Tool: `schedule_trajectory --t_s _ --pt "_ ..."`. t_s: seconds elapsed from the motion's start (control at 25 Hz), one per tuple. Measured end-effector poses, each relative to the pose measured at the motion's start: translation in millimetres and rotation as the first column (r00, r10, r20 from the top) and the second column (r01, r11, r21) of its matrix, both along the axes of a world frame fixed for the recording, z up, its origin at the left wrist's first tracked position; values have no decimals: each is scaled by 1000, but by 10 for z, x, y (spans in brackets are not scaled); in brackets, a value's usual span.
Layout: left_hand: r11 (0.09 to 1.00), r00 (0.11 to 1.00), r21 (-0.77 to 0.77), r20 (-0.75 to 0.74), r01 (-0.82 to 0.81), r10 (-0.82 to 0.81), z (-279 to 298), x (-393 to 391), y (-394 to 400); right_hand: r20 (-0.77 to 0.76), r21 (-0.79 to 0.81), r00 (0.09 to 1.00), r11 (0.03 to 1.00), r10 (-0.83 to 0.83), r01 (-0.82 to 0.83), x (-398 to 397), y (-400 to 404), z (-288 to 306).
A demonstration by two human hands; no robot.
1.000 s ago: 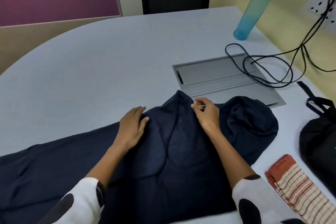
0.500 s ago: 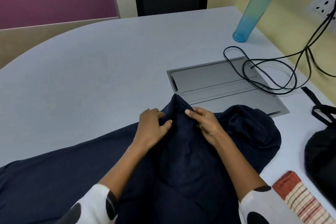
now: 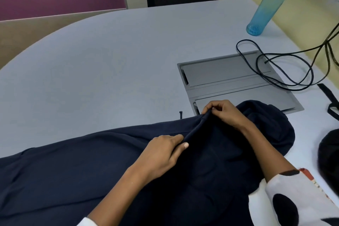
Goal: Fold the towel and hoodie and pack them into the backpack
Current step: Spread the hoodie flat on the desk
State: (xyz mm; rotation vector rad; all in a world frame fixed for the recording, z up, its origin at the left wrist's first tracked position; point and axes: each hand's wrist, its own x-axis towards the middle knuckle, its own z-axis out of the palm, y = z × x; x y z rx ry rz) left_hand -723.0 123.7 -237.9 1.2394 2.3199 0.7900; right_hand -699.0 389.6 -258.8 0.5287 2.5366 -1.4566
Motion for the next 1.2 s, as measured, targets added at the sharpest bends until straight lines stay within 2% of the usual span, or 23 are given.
schedule_trajectory --t_s 0.08,0.16,0.24,0.32,0.48,0.6,0.68,0.8,0.88,0.96,1.08,1.12,1.2 --pt "1000 998 17 62 -20 19 20 -30 14 7 75 986 983 165 -165 -1 -71 97" --pt "999 991 45 130 -28 22 41 -77 13 75 88 928 924 365 -371 26 -164 182" --pt "997 977 71 209 -42 26 40 -150 -17 115 158 883 869 455 -469 49 -240 200" --pt "996 955 77 296 -52 27 42 -229 -66 99 194 914 893 394 -406 78 -253 206" --pt "993 920 0 377 -118 110 -33 -420 -151 68 132 990 983 122 -130 169 -184 155" --pt "976 894 -114 393 -184 214 -156 -526 -230 48 349 998 936 37 -52 249 -238 -59" --pt "962 899 -146 344 -232 269 -234 -530 -263 5 423 998 904 -66 58 306 -243 -168" --pt "916 883 -37 252 -399 395 -269 -515 -203 -110 409 956 865 -271 292 351 -225 -230" --pt "899 886 11 171 -439 431 -249 -558 -150 -174 383 916 832 -362 401 347 -249 -277" --pt "926 926 -73 56 -369 374 -267 -600 -162 -184 350 896 824 -405 445 341 -294 -313" --pt "923 946 -207 -34 -324 324 -388 -643 -317 -93 283 900 856 -425 433 349 -307 -322" --pt "916 929 -175 -157 -360 335 -430 -649 -367 -92 260 896 859 -433 442 341 -306 -306" --pt "909 813 -26 -459 -415 358 -426 -585 -364 -165 226 905 878 -392 422 351 -309 -235"
